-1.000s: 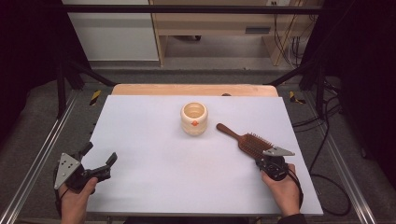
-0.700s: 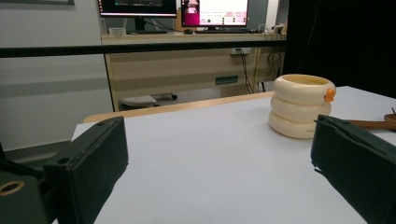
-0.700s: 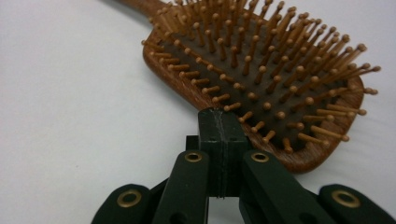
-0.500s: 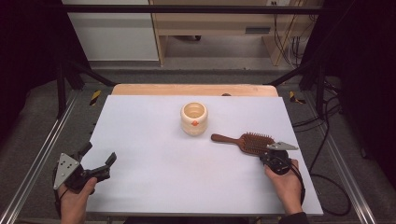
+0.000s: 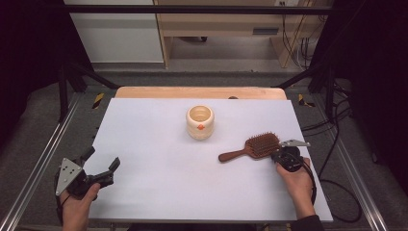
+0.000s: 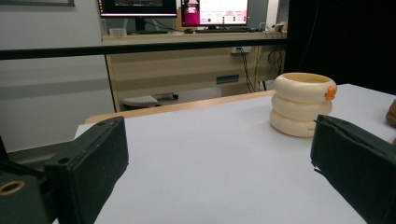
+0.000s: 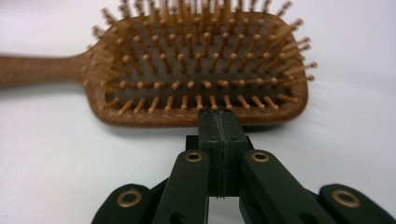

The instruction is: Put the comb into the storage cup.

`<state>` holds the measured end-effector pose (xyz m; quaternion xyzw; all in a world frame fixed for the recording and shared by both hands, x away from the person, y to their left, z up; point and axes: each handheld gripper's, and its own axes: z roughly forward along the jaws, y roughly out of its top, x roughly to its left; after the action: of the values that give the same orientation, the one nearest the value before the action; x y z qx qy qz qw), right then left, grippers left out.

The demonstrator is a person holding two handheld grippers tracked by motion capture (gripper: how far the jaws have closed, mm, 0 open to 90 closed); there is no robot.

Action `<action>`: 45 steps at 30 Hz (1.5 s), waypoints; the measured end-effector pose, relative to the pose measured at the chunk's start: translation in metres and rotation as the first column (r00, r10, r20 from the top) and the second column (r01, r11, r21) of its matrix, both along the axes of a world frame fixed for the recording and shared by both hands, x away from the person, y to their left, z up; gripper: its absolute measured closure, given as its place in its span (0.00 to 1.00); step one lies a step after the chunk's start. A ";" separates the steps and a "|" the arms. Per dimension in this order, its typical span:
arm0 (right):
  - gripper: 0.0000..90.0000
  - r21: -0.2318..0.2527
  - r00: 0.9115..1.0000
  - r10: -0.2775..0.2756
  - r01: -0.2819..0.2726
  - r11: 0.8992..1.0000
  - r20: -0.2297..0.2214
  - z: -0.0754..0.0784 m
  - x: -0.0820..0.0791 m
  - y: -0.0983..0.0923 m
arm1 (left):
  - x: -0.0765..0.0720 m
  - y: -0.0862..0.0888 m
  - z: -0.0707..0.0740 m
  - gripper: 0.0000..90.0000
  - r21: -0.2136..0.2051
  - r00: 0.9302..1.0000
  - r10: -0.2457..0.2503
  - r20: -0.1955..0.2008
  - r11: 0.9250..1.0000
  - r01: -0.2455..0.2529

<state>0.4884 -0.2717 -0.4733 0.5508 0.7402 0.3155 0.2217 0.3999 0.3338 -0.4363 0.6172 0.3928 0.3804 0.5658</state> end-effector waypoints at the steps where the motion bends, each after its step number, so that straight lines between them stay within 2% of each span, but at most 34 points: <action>1: 1.00 0.002 1.000 -0.003 0.003 1.000 -0.002 0.000 0.002 -0.001 | 0.000 0.000 0.000 0.05 0.000 1.000 0.000 0.000 1.000 0.000; 12: 1.00 -0.026 1.000 0.000 -0.001 1.000 -0.011 0.001 0.026 -0.006 | 0.000 0.000 0.000 0.05 0.003 1.000 0.005 -0.004 1.000 -0.005; 26: 1.00 -0.035 1.000 0.028 -0.028 0.999 -0.004 0.003 0.045 -0.002 | 0.001 0.000 -0.001 0.05 0.011 1.000 0.004 -0.007 1.000 -0.004; 35: 1.00 -0.050 0.998 0.066 -0.064 0.997 0.021 0.005 0.057 0.005 | 0.001 -0.001 -0.001 0.05 0.014 1.000 0.002 -0.011 1.000 -0.001; 37: 1.00 -0.040 0.997 0.067 -0.065 0.997 0.031 0.004 0.060 0.006 | 0.001 -0.001 -0.001 0.05 0.015 1.000 0.001 -0.012 1.000 -0.001; 45: 1.00 -0.049 0.994 0.102 -0.100 0.994 0.038 0.005 0.072 0.013 | 0.002 -0.001 -0.002 0.05 0.020 1.000 0.002 -0.013 1.000 -0.002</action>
<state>0.5603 -0.2588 -0.4682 0.5006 0.7698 0.3200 0.2331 0.4016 0.3333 -0.4379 0.6250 0.3933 0.3807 0.5565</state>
